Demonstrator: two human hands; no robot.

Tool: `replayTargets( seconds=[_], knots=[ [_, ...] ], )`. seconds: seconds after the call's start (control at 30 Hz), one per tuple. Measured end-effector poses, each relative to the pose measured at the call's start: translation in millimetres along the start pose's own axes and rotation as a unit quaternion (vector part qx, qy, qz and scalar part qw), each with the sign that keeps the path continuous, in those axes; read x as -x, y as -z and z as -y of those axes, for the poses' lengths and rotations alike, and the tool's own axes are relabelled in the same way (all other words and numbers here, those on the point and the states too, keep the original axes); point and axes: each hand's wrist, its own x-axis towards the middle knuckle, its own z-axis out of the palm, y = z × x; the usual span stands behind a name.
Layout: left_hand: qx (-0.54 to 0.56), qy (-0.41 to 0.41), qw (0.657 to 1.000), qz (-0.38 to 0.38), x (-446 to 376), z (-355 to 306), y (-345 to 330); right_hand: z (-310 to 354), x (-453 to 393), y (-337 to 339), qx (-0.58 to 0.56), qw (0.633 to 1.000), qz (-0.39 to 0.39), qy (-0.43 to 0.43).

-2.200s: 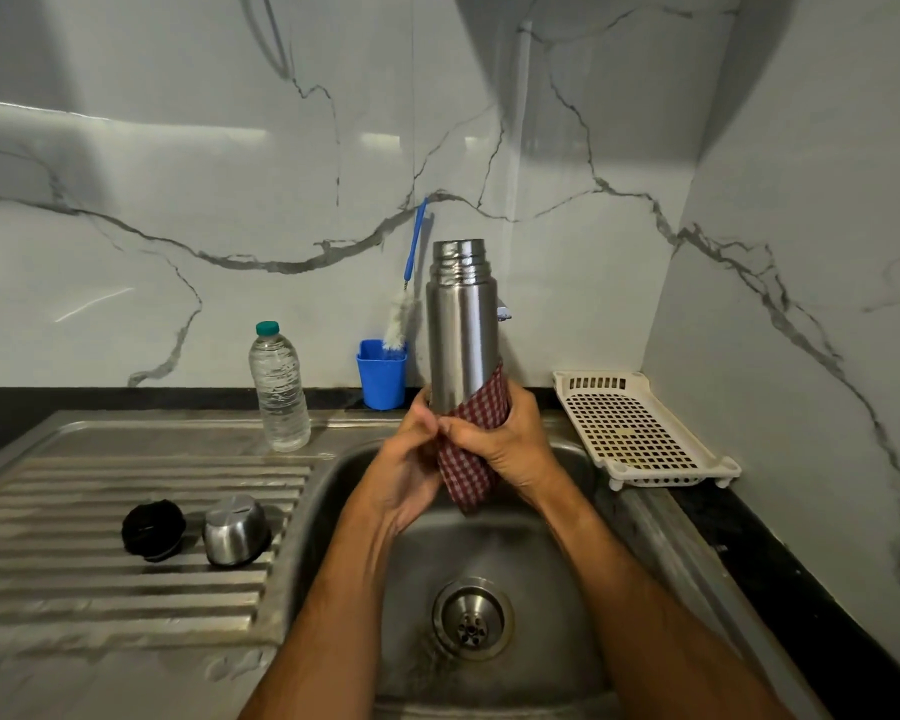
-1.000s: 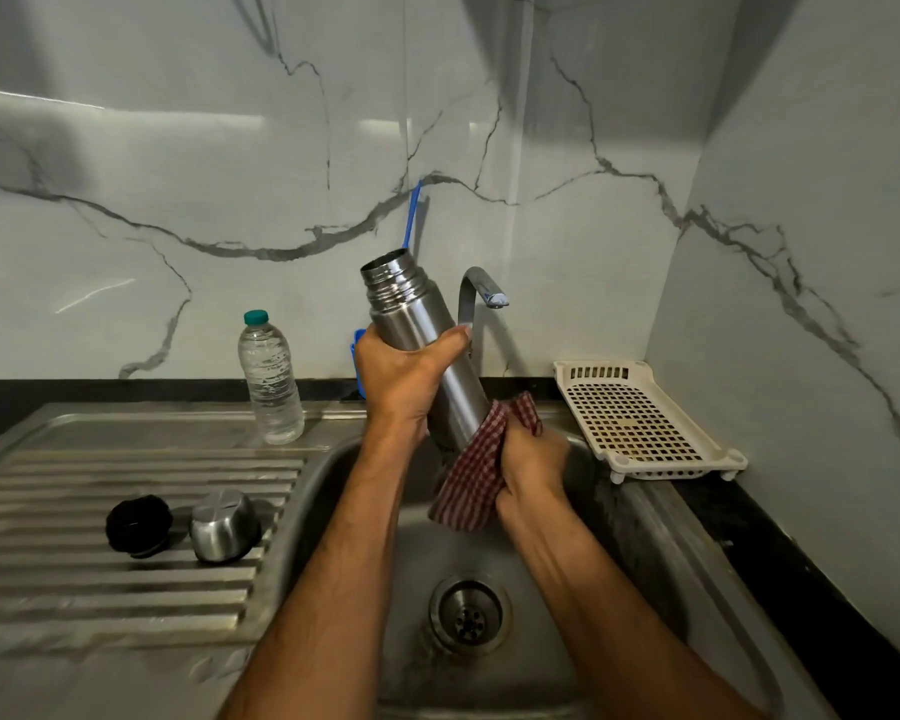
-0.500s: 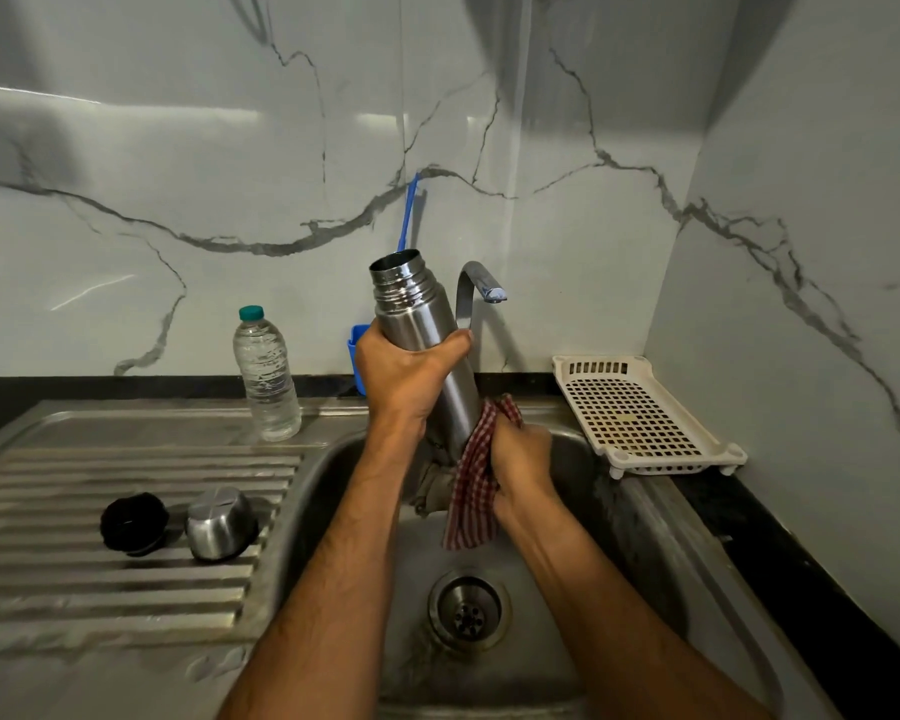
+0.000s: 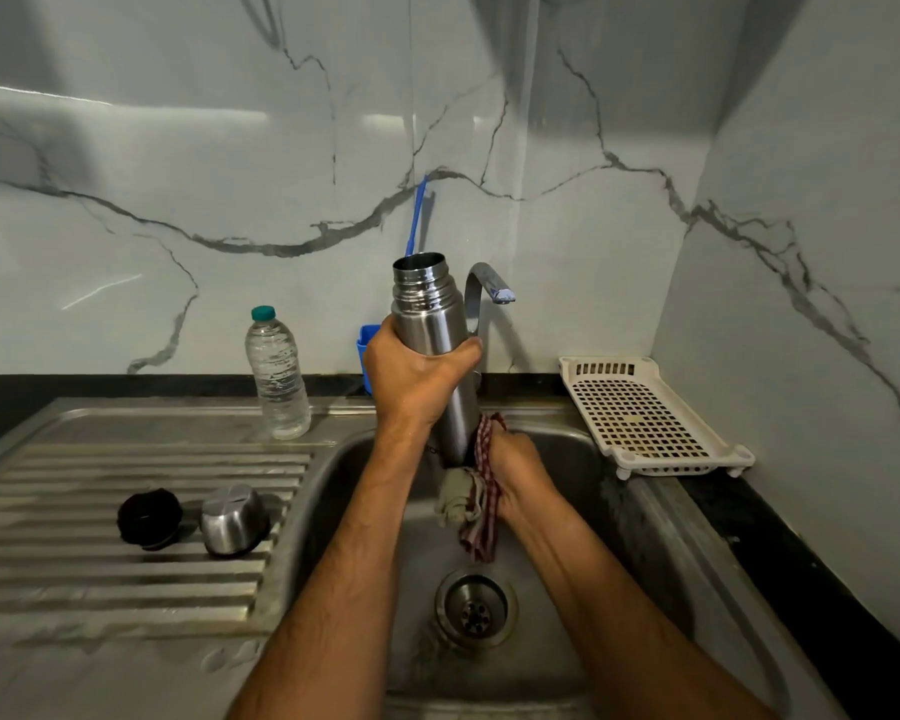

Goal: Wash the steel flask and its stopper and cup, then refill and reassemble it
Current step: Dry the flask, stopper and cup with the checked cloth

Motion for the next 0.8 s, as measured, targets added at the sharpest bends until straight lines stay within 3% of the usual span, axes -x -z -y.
replayTargets(
  seconds=[0.23,0.8],
  knots=[
    [0.019,0.004,1.000,-0.003,-5.8,-2.2,38.0,-1.8,8.5,-11.4,0.128,0.990,-0.013,0.052],
    [-0.135,-0.025,0.985,-0.106,-38.5,-20.1,271.4,5.9,94.3,-140.6,0.011,0.989,0.104,0.102]
  ],
)
